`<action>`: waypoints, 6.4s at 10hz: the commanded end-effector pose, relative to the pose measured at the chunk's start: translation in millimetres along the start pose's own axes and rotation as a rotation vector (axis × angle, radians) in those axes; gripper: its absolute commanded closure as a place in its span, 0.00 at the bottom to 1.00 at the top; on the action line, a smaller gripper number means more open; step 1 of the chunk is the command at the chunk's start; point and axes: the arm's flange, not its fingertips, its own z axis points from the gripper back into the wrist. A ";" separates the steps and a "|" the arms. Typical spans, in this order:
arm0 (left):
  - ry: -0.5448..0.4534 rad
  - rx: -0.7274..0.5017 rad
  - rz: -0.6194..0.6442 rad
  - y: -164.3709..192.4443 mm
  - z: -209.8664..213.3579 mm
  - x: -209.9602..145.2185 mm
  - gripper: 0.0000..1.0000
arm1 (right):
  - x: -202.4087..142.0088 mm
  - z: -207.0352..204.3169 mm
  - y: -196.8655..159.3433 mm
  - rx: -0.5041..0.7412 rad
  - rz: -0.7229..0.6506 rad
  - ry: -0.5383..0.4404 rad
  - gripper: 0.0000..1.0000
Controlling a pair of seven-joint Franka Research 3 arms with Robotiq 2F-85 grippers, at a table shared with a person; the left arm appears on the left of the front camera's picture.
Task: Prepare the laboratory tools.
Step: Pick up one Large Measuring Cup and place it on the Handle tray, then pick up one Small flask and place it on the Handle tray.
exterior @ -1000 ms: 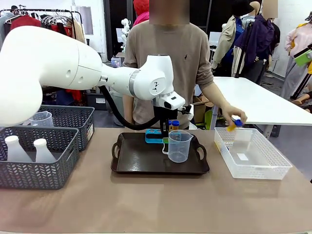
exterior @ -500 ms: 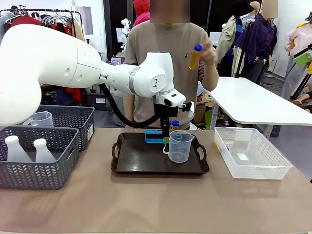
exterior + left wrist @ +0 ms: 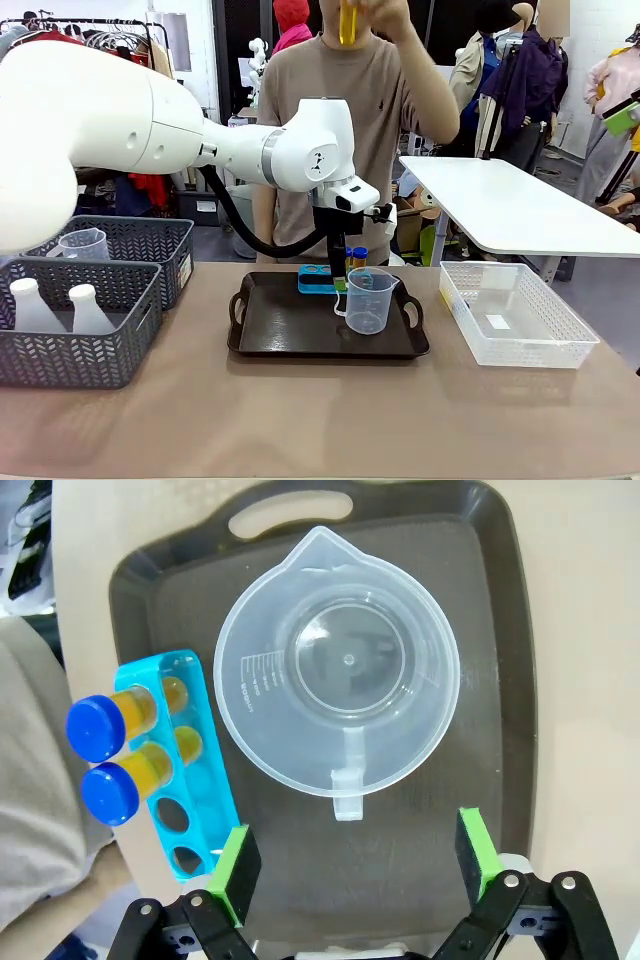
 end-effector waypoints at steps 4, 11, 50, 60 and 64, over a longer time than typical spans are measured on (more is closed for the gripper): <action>0.000 0.000 0.000 0.0 0.0 0.0 0.00 | 1.3 0.6 -0.3 0.018 0.018 -0.028 0.00; -0.015 0.018 0.235 -54.1 96.4 -34.8 0.00 | 1.3 0.6 -0.3 0.018 0.018 -0.028 0.00; 0.095 0.238 1.758 -141.9 72.0 -415.2 0.00 | 1.3 0.6 -0.3 0.018 0.018 -0.028 0.00; 0.094 0.219 1.722 -138.1 75.1 -415.8 1.00 | 1.3 0.6 -0.3 0.018 0.018 -0.028 0.00; 0.046 0.226 1.600 -141.0 147.4 -369.3 1.00 | 1.3 0.6 -0.3 0.018 0.018 -0.028 0.00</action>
